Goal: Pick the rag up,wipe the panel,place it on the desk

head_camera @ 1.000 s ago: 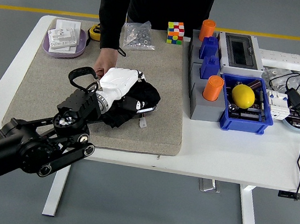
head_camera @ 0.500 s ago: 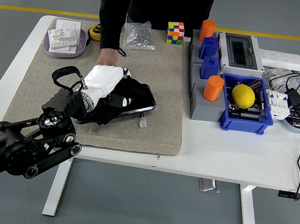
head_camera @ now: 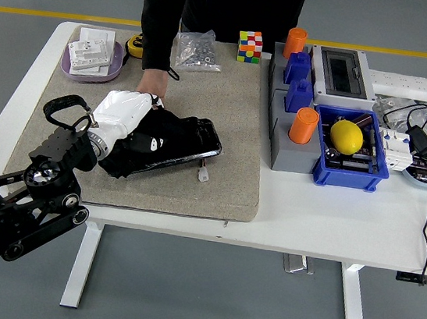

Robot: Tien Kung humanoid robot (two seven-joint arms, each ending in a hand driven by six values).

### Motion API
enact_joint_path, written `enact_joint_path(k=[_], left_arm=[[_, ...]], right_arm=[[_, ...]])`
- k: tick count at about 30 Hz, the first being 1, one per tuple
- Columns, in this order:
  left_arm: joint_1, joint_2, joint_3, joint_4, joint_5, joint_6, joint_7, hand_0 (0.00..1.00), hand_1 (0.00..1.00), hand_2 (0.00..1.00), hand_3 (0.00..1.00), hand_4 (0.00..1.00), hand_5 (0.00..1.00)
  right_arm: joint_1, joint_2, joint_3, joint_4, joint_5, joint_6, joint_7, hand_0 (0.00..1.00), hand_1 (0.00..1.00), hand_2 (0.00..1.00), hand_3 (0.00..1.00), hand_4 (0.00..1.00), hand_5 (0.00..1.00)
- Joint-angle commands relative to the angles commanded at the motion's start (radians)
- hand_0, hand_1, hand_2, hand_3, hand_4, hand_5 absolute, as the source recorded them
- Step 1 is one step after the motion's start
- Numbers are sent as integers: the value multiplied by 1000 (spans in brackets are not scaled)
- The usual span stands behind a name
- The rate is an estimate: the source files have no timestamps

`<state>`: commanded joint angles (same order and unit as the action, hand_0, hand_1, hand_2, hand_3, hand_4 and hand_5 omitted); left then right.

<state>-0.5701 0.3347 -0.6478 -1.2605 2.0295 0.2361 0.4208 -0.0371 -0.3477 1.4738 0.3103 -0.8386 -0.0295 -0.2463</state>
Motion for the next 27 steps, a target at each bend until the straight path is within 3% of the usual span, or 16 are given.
enact_joint_path(k=[4,20,27], left_arm=[[23,13,-12,-7,7,0,-1,223,77,400,268,2,2],[111,114,-68,-116,44,9,3,222,76,400,268,2,2],[126,128,-77,-125,46,10,5,223,75,400,267,2,2]], right_arm=[[-1,0,-2,1,2,-2,0,686,462,644,623,998,698],[-7,1,8,2,-1,-5,-4,687,461,644,622,998,698],[-7,2,13,2,-4,-4,-5,687,461,644,622,998,698]])
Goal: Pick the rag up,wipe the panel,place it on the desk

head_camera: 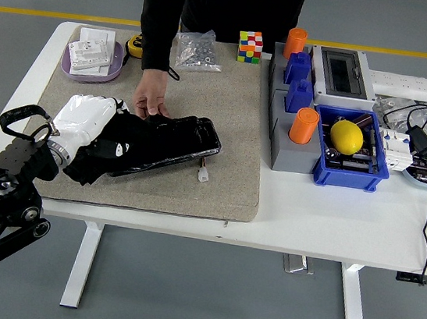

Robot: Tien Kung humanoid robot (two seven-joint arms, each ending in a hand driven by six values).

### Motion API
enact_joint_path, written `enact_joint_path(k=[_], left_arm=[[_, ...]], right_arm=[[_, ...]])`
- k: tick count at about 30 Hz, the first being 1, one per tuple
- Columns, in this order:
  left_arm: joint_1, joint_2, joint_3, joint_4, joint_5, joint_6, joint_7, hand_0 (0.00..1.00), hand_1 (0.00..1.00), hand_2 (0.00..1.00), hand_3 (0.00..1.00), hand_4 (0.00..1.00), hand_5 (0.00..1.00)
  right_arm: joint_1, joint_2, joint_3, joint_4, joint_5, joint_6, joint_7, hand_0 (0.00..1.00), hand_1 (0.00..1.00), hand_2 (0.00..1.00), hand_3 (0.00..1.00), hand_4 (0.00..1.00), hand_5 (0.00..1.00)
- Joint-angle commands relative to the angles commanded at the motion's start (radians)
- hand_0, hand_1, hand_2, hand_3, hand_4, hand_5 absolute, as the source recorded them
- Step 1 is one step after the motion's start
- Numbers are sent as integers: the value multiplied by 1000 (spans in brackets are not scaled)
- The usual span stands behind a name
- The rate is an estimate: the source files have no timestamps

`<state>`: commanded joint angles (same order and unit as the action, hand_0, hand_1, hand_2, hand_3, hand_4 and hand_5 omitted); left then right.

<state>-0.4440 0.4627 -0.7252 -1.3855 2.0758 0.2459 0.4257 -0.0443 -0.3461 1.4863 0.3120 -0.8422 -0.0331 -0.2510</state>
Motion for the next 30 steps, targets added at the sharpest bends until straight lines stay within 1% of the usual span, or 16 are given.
enact_joint_path(k=[3,7,13,18,21,22,25,30], left_arm=[[2,-1,4,-3,-4,1,0,223,75,400,267,2,2],[-3,-9,17,0,-8,-1,1,223,75,399,267,2,2],[-23,-33,38,10,-20,1,1,223,74,398,267,2,2],[-56,-60,66,30,-37,3,-1,223,75,398,267,2,2],[-82,-82,91,53,-49,3,-1,223,75,398,267,2,2],[-87,-86,96,57,-50,4,-1,223,75,398,267,2,2],[-102,-108,114,72,-65,5,-2,223,75,398,267,2,2],[-117,-136,140,78,-72,3,1,223,75,399,267,2,2]], right_arm=[[0,-1,0,1,2,-1,0,687,461,644,622,998,698],[1,-1,-4,0,3,0,0,686,461,644,622,998,697],[4,-3,-15,0,7,1,1,687,461,644,622,998,697],[7,-3,-15,-1,6,3,2,687,461,644,622,998,698],[11,-4,-17,-1,6,4,3,687,461,644,622,998,698],[11,-4,-18,-1,6,4,3,687,461,644,622,998,698],[13,-4,-22,-1,5,5,2,687,462,644,622,998,698],[15,-2,-29,0,7,6,2,687,462,644,622,998,698]])
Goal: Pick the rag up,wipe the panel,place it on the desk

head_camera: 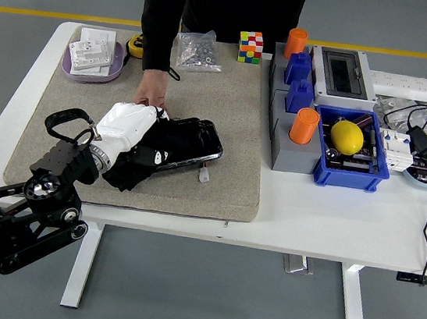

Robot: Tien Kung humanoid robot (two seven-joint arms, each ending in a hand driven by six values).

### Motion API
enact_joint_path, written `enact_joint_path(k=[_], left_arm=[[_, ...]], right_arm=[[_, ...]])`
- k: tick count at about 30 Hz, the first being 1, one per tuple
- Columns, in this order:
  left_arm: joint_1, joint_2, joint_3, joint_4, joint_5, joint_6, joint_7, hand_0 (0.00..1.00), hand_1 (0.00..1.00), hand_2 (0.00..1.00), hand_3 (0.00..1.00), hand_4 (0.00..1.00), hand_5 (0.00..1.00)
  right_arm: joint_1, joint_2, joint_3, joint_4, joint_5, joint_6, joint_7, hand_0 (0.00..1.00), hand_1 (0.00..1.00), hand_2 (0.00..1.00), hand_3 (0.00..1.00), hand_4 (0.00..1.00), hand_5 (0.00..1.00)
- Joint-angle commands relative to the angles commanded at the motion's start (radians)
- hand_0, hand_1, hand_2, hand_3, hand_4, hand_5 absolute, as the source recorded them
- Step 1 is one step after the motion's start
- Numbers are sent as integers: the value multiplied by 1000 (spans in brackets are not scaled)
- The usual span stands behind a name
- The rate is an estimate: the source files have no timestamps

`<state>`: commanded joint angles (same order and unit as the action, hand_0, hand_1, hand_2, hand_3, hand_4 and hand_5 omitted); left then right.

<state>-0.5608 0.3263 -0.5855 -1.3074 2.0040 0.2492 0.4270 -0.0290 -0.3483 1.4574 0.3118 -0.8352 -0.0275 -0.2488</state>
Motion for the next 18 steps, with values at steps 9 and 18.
enact_joint_path(k=[9,18], left_arm=[[-52,-42,33,20,-15,3,0,223,75,399,267,2,2],[-123,-111,68,105,-43,5,-3,222,75,398,266,2,2]], right_arm=[[1,2,2,-1,-7,7,-1,687,462,644,622,998,698],[8,0,-10,2,-6,5,1,685,462,644,622,998,698]])
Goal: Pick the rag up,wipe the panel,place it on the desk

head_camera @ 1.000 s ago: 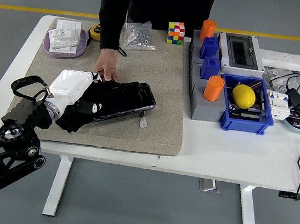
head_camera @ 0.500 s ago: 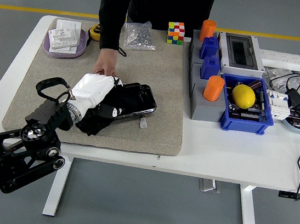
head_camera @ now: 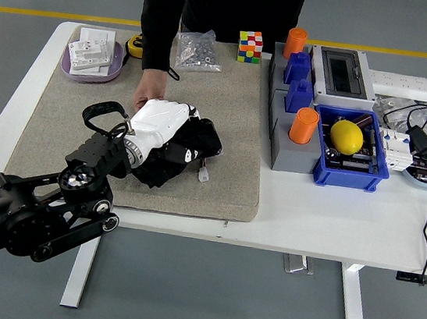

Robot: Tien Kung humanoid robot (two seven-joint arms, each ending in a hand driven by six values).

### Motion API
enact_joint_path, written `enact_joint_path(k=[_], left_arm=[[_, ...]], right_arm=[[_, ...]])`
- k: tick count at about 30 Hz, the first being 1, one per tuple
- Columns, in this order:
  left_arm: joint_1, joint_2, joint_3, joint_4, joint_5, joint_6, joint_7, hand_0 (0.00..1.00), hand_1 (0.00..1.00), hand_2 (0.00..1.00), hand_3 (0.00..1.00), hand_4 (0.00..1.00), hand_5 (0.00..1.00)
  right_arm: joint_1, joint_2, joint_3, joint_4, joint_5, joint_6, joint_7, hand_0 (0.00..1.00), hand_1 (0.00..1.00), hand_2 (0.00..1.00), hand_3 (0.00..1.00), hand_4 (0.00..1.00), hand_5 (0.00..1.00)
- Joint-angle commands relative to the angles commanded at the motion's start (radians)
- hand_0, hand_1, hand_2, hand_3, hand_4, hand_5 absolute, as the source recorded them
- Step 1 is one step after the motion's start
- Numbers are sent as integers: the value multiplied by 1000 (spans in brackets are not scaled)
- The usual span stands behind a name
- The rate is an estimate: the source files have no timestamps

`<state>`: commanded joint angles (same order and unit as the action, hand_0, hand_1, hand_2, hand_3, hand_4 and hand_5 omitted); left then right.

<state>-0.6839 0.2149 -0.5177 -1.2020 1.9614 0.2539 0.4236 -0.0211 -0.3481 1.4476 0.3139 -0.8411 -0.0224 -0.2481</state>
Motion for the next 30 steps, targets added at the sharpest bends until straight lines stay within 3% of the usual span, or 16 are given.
enact_joint_path(k=[7,20,30], left_arm=[[-37,-38,29,67,-14,1,-1,221,75,398,266,2,2],[-61,-80,43,117,-29,8,-5,222,76,398,267,2,2],[-51,-80,39,105,-25,9,-5,222,76,398,267,2,2]], right_arm=[[3,-2,-1,0,-4,4,-3,686,462,644,622,998,698],[7,-4,-12,1,-4,3,-5,686,462,644,622,998,699],[4,-4,-14,2,-2,1,-4,686,462,644,623,998,699]])
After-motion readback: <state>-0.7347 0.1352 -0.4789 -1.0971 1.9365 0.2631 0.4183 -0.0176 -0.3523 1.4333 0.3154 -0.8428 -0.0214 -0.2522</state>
